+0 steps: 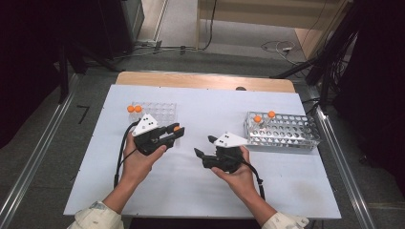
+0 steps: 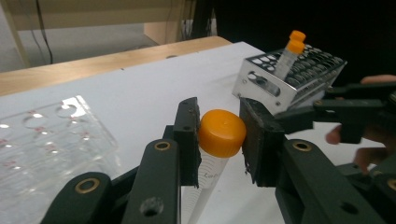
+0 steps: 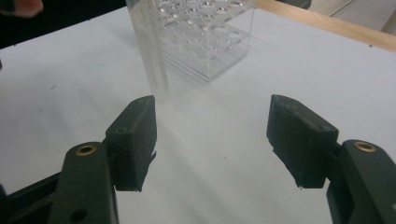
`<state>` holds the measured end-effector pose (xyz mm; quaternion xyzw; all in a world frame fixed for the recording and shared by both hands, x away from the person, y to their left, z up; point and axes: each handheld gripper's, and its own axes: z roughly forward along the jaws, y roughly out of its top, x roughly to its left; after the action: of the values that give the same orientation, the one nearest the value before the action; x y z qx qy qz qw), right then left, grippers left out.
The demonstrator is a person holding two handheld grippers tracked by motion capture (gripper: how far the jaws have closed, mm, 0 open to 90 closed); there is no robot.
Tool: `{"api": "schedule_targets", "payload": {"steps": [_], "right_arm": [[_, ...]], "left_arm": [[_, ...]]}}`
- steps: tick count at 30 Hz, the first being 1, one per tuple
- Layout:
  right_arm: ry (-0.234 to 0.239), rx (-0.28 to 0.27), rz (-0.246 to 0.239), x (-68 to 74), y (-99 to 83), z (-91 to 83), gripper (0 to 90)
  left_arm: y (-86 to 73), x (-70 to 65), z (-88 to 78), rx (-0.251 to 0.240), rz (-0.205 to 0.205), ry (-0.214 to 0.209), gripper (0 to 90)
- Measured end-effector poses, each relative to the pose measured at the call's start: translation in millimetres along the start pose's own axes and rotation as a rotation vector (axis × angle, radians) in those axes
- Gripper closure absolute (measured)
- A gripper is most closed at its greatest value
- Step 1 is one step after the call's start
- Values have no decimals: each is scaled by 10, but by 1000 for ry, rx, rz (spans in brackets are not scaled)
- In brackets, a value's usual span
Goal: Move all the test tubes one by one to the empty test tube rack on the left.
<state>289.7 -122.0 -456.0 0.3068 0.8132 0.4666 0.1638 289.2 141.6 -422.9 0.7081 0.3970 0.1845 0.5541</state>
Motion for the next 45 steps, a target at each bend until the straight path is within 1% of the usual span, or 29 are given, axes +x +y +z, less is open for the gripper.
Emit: {"api": "schedule_targets", "payload": {"steps": [3,9,11,13,20,26,29,31,33,38,40,45], "right_arm": [[-14,9,13,-62,-66,-67,319],[-40,24,13,-151,-171,-172,318],[-48,17,21,-177,-184,-210,320],[-51,13,25,-193,-183,-241,318],[-56,6,32,-240,-200,-316,288],[-64,17,37,-273,-239,-346,236],[-65,12,40,-291,-251,-367,235],[-66,13,46,-296,-254,-380,235],[-66,13,44,-298,-257,-385,236],[-63,9,51,-291,-256,-392,236],[-65,9,49,-300,-259,-392,236],[-66,7,50,-295,-260,-392,236]], "left_arm": [[46,72,-8,-11,-21,11,705],[139,223,-38,-18,-26,58,704],[171,283,-58,-21,-41,66,704],[203,325,-77,-30,-46,78,704],[302,432,-126,-40,-45,108,704],[363,546,-158,-59,-65,132,704],[389,588,-163,-61,-73,138,703],[410,618,-165,-59,-65,151,704],[421,654,-166,-69,-76,165,703],[414,746,-178,-70,-84,193,703],[418,769,-192,-80,-85,205,704],[432,815,-212,-84,-86,222,703]]}}
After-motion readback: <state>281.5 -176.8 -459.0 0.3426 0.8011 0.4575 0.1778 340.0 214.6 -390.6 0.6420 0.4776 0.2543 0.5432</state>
